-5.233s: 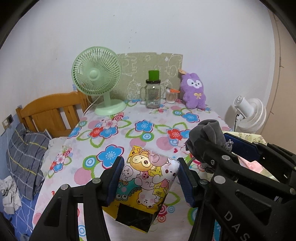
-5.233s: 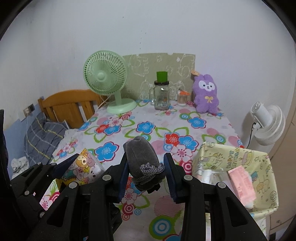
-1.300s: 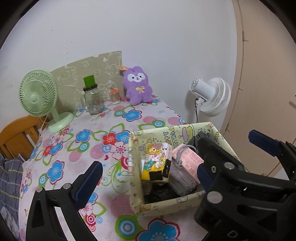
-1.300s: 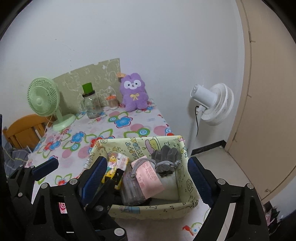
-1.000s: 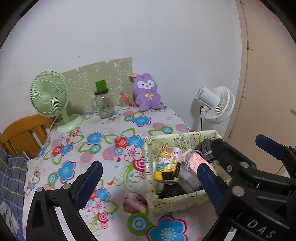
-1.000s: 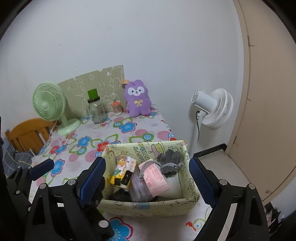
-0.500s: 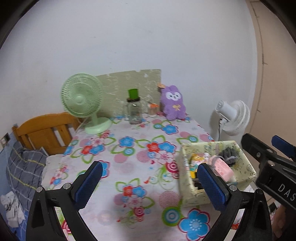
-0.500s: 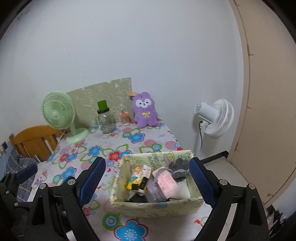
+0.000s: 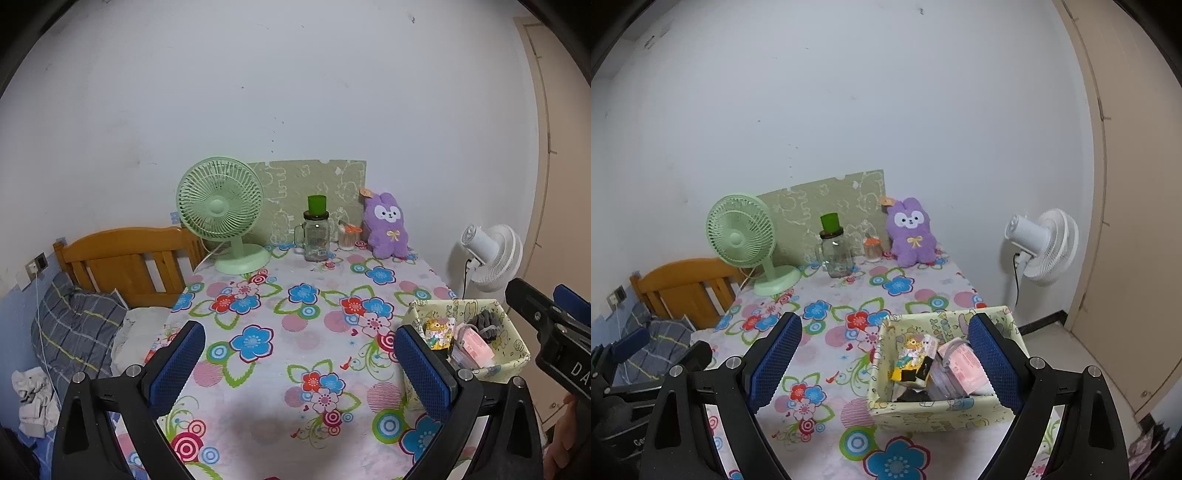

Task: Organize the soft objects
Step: 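Withdraw both grippers from the yellow box and back away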

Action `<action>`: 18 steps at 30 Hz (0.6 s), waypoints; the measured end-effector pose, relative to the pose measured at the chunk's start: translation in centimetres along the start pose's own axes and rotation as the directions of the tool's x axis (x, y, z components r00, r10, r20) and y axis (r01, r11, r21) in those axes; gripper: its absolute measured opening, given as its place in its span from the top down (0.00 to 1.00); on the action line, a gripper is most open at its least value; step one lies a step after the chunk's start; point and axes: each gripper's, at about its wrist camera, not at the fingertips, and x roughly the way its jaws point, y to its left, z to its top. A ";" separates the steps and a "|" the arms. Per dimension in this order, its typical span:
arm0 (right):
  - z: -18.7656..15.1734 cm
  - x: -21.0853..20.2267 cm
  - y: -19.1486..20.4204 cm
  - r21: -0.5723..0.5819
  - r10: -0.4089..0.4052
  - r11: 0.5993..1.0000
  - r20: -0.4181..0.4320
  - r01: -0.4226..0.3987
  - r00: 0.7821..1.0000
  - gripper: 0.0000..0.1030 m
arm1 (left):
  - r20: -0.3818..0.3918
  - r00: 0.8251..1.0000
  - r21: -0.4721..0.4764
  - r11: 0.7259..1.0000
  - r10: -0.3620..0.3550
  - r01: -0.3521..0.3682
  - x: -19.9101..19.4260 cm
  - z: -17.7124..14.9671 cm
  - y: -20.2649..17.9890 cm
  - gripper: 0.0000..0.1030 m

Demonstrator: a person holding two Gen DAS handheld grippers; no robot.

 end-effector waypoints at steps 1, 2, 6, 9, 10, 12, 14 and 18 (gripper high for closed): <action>-0.1 -0.2 0.1 -0.001 0.003 1.000 0.004 -0.002 1.000 0.09 | 0.004 1.000 -0.003 1.000 -0.002 0.002 -0.2 0.0 0.1 0.00; -0.1 -0.5 0.3 -0.002 0.004 1.000 0.008 -0.004 1.000 0.09 | 0.009 1.000 -0.005 1.000 -0.006 0.006 -0.3 -0.1 0.2 0.00; -0.3 -1.4 0.7 -0.015 -0.010 1.000 0.027 0.010 1.000 0.09 | 0.019 1.000 -0.003 1.000 -0.015 0.015 -1.0 -0.3 0.3 0.00; -0.5 -1.9 0.7 -0.010 -0.002 1.000 0.030 0.003 1.000 0.08 | 0.027 0.999 0.001 1.000 -0.023 0.023 -1.5 -0.5 0.3 0.00; -0.6 -2.0 0.8 -0.009 -0.001 1.000 0.030 0.002 1.000 0.08 | 0.030 0.999 0.000 1.000 -0.026 0.026 -1.6 -0.5 0.3 0.00; -0.7 -2.2 0.8 -0.012 -0.001 1.000 0.032 0.001 1.000 0.08 | 0.035 0.999 -0.004 0.999 -0.032 0.032 -1.8 -0.6 0.4 0.00; -0.8 -2.4 1.0 -0.017 -0.003 1.000 0.034 0.004 0.999 0.07 | 0.038 0.999 -0.014 0.999 -0.037 0.038 -1.9 -0.6 0.6 0.00; -0.9 -2.4 1.2 -0.024 -0.005 1.000 0.033 0.006 0.999 0.07 | 0.033 0.999 -0.017 0.999 -0.036 0.036 -1.9 -0.7 0.8 0.00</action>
